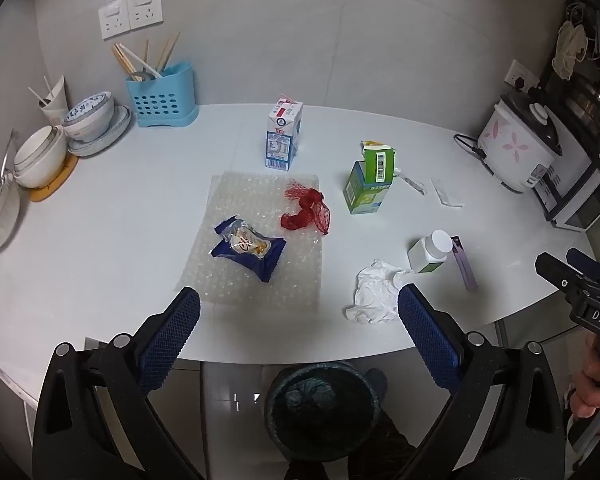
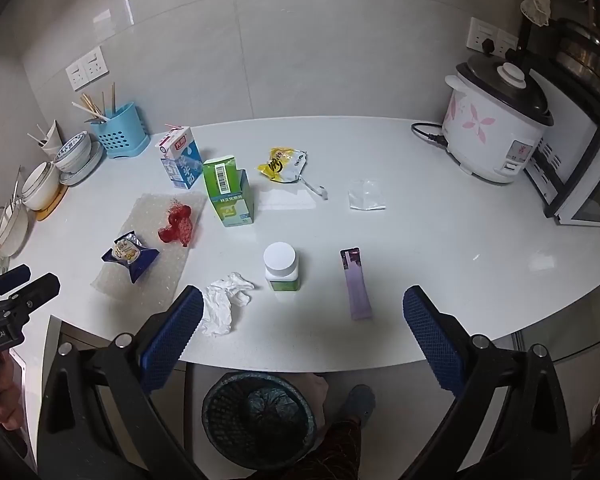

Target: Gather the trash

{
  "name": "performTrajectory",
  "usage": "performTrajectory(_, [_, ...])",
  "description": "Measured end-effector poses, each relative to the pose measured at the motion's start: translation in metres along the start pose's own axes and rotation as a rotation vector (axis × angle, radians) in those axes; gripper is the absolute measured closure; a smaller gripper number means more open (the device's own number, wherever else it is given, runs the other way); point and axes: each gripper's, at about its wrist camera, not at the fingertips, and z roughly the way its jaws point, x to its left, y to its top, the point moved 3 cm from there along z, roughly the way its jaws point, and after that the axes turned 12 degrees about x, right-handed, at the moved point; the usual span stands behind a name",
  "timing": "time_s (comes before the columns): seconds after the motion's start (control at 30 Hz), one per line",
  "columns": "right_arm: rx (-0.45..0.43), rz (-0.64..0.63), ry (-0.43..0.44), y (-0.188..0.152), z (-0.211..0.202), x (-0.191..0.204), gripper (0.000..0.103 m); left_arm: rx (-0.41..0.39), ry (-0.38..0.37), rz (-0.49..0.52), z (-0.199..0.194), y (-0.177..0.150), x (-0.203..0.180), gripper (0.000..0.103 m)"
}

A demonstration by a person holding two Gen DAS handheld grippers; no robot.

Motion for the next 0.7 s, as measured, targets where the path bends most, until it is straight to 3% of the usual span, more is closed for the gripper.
performTrajectory(0.7, [0.040, 0.000, 0.010, -0.0022, -0.0012, -0.0044, 0.007, 0.003, 0.003, 0.003, -0.0029, 0.0012, -0.0061, 0.006])
